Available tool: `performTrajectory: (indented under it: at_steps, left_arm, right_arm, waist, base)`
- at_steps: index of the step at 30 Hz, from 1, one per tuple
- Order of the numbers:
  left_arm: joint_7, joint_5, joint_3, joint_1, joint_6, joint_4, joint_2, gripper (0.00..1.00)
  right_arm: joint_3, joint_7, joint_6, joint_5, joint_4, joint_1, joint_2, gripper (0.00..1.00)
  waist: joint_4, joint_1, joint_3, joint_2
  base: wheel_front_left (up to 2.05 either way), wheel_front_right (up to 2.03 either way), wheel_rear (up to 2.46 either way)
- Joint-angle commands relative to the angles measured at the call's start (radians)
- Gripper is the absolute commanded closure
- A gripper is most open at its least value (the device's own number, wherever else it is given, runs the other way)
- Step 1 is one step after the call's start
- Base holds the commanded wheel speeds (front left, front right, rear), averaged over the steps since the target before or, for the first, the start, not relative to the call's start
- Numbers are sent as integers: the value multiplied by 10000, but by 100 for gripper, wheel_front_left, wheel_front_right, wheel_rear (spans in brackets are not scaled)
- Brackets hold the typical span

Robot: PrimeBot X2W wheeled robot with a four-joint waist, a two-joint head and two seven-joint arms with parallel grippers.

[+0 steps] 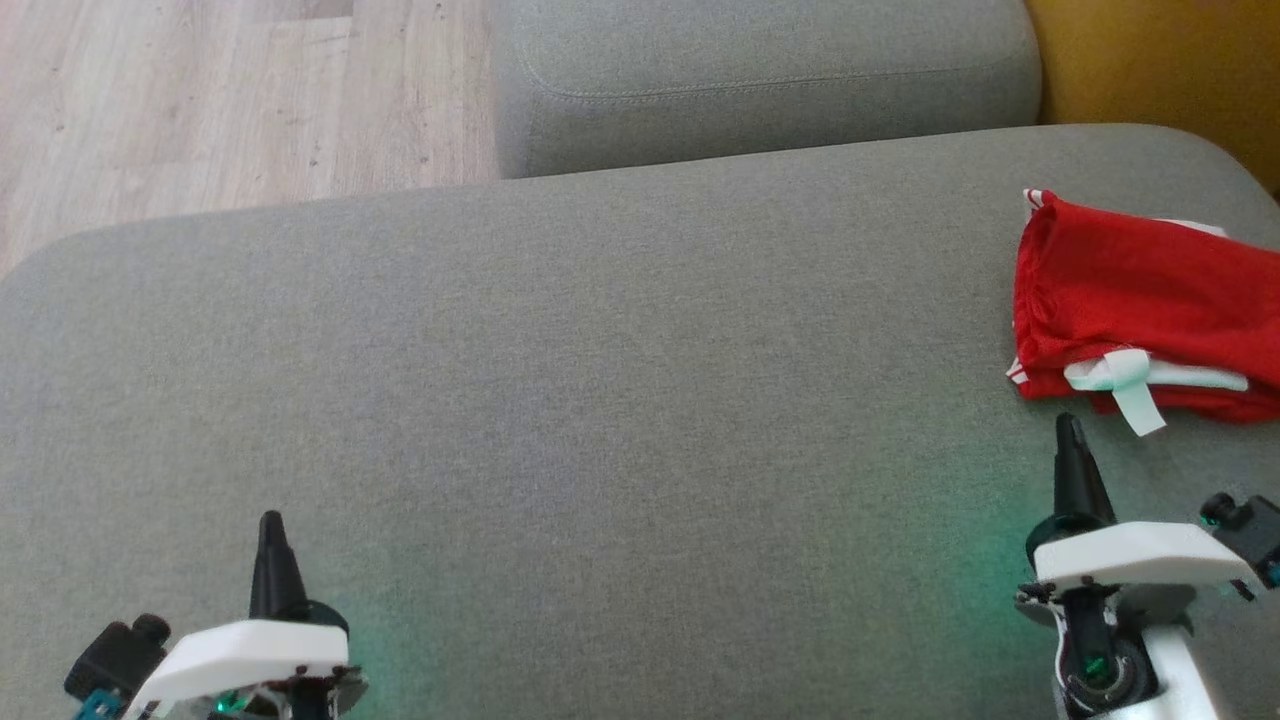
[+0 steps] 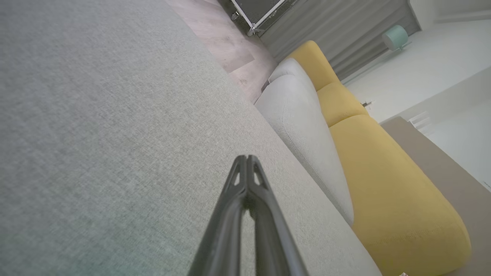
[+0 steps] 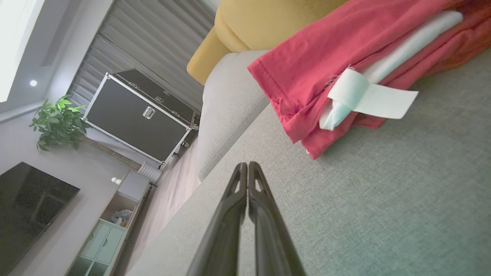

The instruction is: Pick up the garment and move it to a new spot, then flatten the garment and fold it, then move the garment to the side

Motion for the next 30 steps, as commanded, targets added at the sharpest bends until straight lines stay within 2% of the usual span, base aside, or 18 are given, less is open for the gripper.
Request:
performTrajectory:
  at_steps: [1,30]
  left_arm:
    - [80,-217,244,-493,-70,-356,47,100]
    - [904,-2891,649,-596,-224,-675,67,100]
  right_arm:
    - [44,61,-4,274,-409,-273,-33,100]
    - [-356,865,-5,3434,-942,-131,-24,100]
  waist:
    - [5,0,-1,0]
    - [127,0,-38,0]
  base:
    - [0,0,0]
    - [0,0,0]
